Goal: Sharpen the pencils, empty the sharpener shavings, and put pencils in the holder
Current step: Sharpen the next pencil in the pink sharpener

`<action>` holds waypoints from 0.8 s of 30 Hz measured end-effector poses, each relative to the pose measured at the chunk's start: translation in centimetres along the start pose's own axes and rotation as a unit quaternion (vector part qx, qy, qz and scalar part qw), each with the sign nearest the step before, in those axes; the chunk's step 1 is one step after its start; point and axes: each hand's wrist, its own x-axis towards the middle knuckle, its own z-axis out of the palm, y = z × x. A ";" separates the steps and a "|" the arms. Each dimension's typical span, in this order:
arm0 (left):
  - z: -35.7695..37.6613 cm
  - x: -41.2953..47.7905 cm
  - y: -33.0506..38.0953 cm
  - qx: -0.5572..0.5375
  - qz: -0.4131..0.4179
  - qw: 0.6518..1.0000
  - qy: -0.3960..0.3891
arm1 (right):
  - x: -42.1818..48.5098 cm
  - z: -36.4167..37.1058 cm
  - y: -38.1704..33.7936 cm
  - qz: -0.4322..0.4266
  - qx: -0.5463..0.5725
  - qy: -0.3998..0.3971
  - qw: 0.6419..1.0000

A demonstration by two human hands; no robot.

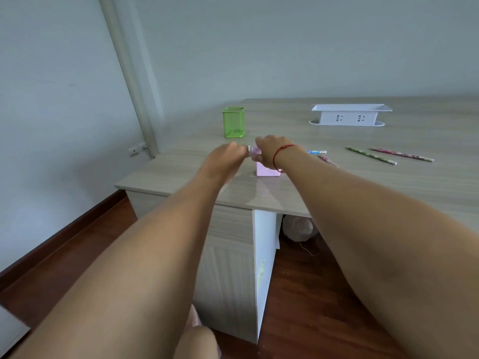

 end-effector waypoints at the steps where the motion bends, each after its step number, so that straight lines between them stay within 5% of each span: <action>1: 0.1 -0.6 0.3 -0.002 -0.001 1.000 -0.004 | 0.0 0.1 0.0 0.000 0.002 0.002 1.000; 12: 3.3 -1.2 1.0 0.083 0.014 0.991 -0.100 | 0.3 1.4 0.5 -0.029 0.033 0.024 0.999; 24: 3.7 5.1 -1.5 0.089 0.022 0.988 -0.126 | 0.7 4.2 1.1 -0.013 0.019 0.145 0.989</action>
